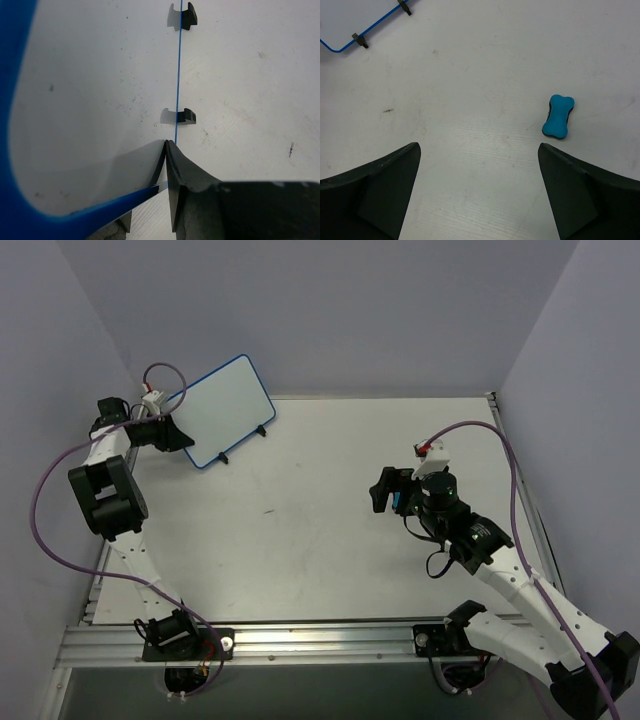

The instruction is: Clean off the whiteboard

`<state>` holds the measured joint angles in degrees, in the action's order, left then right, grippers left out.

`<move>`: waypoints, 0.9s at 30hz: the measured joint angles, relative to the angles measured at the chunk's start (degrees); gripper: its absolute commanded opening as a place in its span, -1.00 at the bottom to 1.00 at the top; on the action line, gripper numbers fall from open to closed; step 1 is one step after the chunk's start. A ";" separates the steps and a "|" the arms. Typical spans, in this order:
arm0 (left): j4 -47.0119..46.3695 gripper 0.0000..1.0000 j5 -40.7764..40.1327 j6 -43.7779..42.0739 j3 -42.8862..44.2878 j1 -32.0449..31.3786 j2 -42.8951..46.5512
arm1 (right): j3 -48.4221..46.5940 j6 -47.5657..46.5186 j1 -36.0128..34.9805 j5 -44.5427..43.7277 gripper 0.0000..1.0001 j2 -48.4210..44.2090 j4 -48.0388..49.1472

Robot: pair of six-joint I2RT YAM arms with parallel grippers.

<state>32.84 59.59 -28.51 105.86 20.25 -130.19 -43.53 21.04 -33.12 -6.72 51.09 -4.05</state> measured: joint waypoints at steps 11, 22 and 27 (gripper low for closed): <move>0.04 -0.21 -1.99 0.46 -0.02 -0.59 0.00 | 0.00 -0.11 -0.17 0.00 1.00 0.00 0.02; -0.52 -0.19 -2.14 2.82 -1.92 0.94 0.63 | 0.00 -0.13 -0.42 -0.02 1.00 0.00 0.02; -1.22 -0.10 -2.40 2.91 -1.95 0.96 0.66 | 0.00 -0.13 -0.68 -0.04 1.00 0.00 0.02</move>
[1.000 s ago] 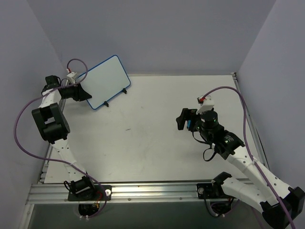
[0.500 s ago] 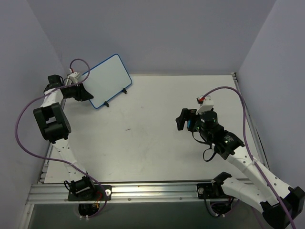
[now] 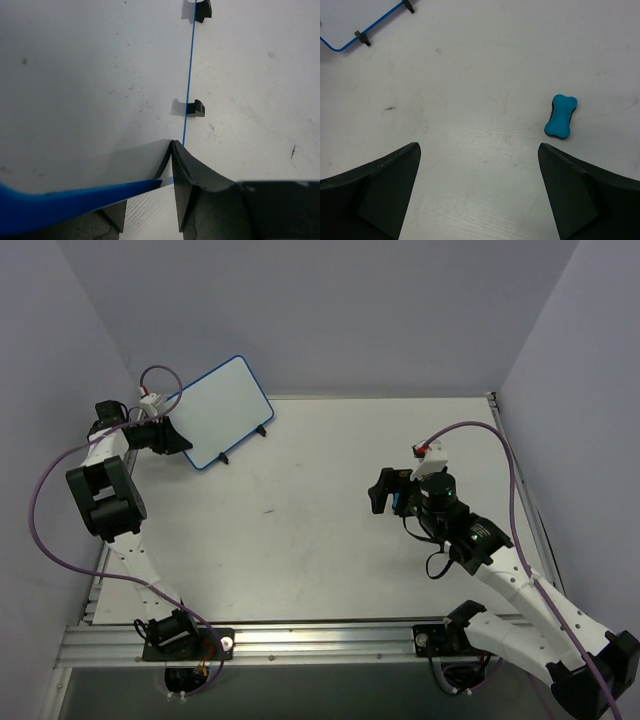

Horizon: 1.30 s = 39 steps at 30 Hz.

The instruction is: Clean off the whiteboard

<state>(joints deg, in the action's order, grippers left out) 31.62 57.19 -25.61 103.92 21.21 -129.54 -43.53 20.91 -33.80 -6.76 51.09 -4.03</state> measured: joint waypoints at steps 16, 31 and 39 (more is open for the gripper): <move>-3.65 0.88 -3.19 2.36 -1.70 0.07 0.17 | 0.00 -0.02 -0.07 -0.02 1.00 0.00 0.00; -7.91 0.88 -6.49 5.44 -4.96 1.11 4.37 | 0.00 -0.11 -0.42 -0.02 1.00 0.00 0.04; -13.35 0.88 -8.92 9.20 -11.15 3.78 10.78 | 0.00 -0.31 -0.42 -0.02 1.00 0.02 0.33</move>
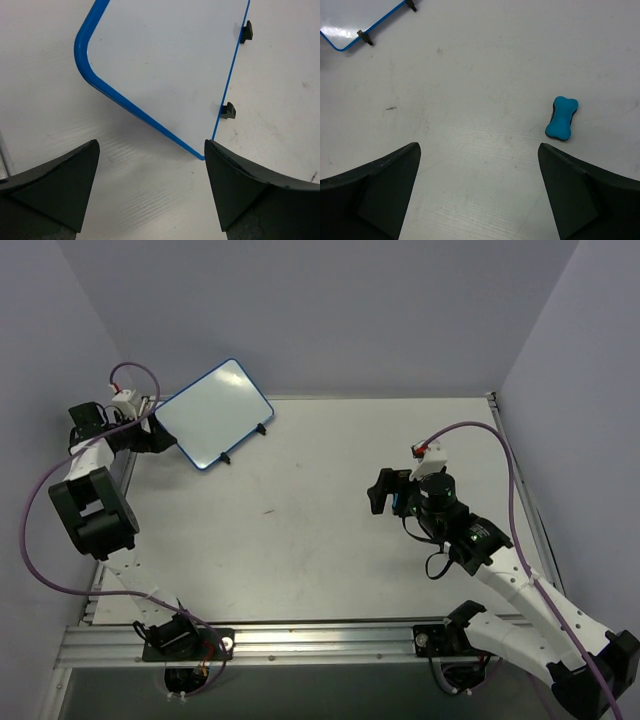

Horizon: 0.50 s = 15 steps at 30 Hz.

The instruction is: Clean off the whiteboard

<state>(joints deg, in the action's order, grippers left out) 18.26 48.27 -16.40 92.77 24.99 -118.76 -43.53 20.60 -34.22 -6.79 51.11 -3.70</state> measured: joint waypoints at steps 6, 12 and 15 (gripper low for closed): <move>-9.38 0.88 -0.22 6.60 -9.29 1.77 8.87 | 0.00 -0.37 0.00 -0.68 1.00 0.44 0.04; -21.22 0.88 -12.72 22.36 -21.14 2.27 22.38 | 0.00 -0.55 -0.02 -2.84 1.00 0.66 -0.39; -21.40 0.88 -24.09 29.51 -26.88 1.53 33.22 | 0.00 -0.46 -0.02 -4.09 1.00 0.57 -0.74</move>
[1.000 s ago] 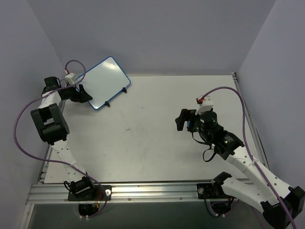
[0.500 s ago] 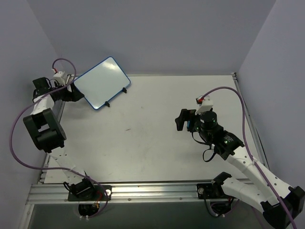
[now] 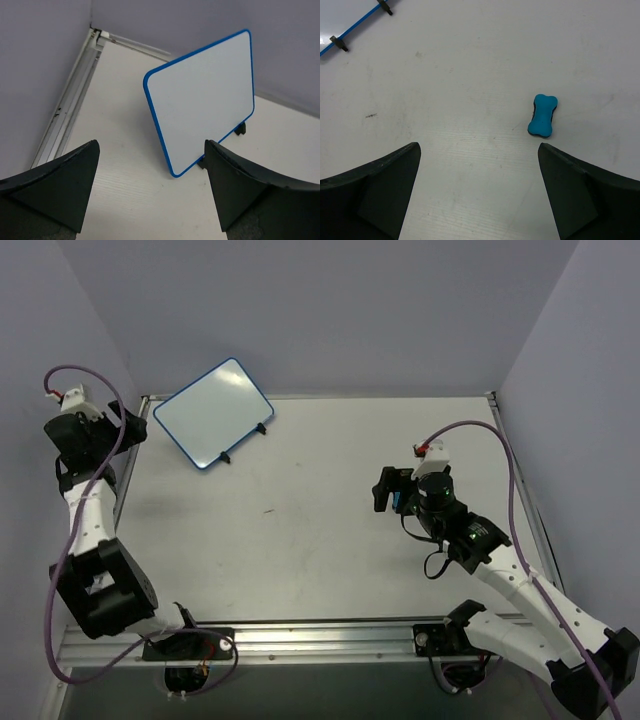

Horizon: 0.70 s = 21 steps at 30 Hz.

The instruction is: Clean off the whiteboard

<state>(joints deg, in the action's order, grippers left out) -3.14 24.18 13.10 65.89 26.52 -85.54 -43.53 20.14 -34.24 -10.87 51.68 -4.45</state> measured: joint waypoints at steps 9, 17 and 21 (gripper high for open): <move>9.38 0.88 -16.35 7.56 -8.50 -14.16 33.90 | -1.60 0.81 -0.37 -6.73 1.00 0.76 -3.45; 27.85 0.88 -24.04 4.28 -13.18 -26.86 46.64 | -8.98 0.79 -0.74 -12.52 1.00 1.99 -8.74; 35.41 0.88 -26.40 1.92 -15.58 -30.10 49.90 | -12.48 0.83 -0.81 -14.49 1.00 1.79 -11.47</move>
<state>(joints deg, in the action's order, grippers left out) 32.27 -2.22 15.03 50.30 -3.57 -35.64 -56.01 20.97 -35.05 -25.36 53.47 -15.92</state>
